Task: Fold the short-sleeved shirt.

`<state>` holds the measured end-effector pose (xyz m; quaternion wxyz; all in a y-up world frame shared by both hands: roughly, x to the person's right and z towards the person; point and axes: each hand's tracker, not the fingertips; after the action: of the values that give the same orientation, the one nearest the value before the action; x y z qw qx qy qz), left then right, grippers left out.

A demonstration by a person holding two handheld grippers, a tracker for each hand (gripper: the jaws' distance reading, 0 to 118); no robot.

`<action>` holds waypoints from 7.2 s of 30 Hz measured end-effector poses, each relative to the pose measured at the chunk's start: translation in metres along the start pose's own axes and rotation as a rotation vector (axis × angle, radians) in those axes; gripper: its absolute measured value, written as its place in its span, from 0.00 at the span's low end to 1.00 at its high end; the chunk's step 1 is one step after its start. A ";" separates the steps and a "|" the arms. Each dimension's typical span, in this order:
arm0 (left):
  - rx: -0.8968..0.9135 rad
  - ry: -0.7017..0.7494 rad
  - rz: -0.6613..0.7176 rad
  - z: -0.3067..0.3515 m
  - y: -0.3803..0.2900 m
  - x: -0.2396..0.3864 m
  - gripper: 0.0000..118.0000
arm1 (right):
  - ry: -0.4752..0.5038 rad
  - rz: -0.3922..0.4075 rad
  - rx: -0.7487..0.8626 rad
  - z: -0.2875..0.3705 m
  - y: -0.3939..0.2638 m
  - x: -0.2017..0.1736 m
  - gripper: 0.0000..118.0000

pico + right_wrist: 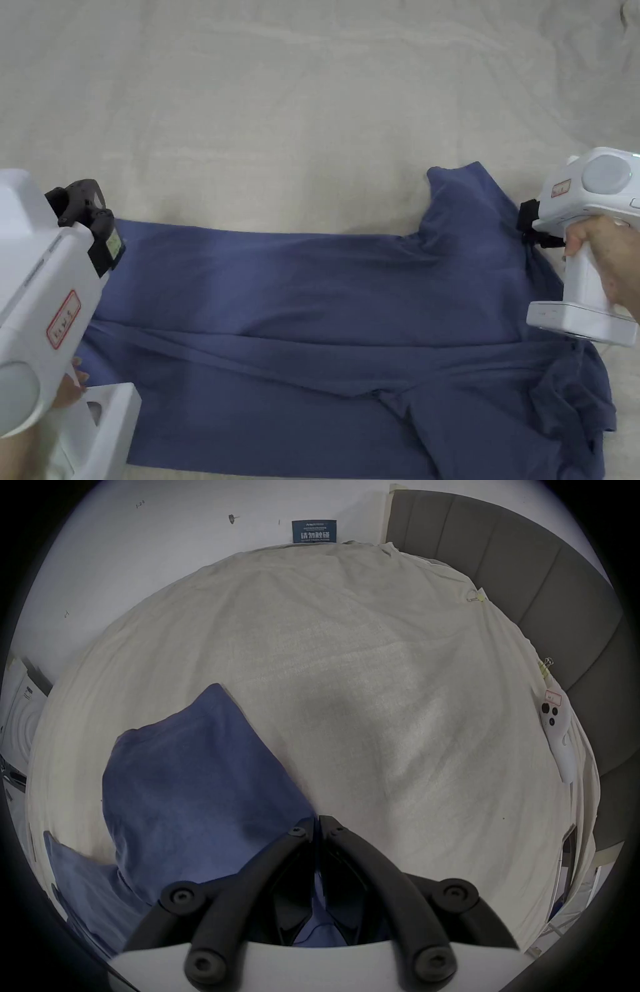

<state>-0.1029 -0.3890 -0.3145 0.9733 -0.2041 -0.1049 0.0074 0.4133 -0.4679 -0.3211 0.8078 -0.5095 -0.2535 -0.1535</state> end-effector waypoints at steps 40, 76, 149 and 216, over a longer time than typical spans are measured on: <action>-0.709 0.062 -0.097 -0.194 0.021 -0.060 0.00 | 0.041 0.099 0.100 0.062 -0.008 -0.008 0.01; -0.641 0.052 0.070 0.037 -0.104 -0.124 0.00 | 0.028 -0.064 0.018 0.129 -0.244 0.090 0.01; -0.229 -0.377 0.132 0.082 0.030 -0.090 0.73 | 0.162 0.055 0.857 0.283 -0.251 0.004 0.00; -0.761 -0.508 -0.134 0.035 -0.024 0.159 0.00 | 0.078 -0.033 0.810 0.285 -0.265 0.059 0.00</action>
<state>0.0446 -0.3885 -0.2415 0.7708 -0.5315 -0.3483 -0.0450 0.2560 -0.3250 0.0106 0.9496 -0.1398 -0.2707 -0.0737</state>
